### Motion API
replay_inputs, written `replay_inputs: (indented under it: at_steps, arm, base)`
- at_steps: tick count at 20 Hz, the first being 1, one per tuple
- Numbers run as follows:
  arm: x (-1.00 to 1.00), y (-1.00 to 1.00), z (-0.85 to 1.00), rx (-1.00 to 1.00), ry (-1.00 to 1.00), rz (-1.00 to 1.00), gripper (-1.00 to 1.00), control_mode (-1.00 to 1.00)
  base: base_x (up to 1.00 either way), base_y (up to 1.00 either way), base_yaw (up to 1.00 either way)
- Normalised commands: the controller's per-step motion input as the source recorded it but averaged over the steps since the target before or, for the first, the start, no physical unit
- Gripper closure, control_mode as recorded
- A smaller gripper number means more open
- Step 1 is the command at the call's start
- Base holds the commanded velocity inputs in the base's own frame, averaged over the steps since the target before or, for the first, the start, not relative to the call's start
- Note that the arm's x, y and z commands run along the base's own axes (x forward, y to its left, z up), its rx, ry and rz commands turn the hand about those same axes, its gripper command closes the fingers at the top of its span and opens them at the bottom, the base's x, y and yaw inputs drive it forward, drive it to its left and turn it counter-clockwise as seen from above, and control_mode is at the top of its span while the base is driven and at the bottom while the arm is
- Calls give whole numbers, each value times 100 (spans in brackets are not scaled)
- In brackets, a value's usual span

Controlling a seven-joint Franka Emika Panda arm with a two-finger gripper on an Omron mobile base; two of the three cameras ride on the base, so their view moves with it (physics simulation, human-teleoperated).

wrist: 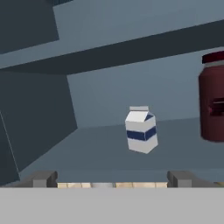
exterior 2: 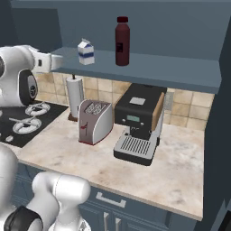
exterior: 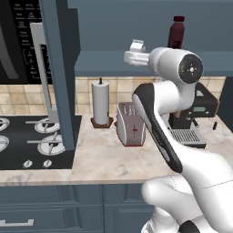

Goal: Sort all alcoholic drinks to one cabinet, and non-alcoholic drinks to the other.

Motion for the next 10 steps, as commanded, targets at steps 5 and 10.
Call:
replay_inputs:
  at_steps: [5,10]
  arm:
    - [-100,5,-16,0,4,0,-100,-100]
    - [-99,1,-49,0,13,0,-100,-100]
  base:
    - [0,0,0]
    - [0,0,0]
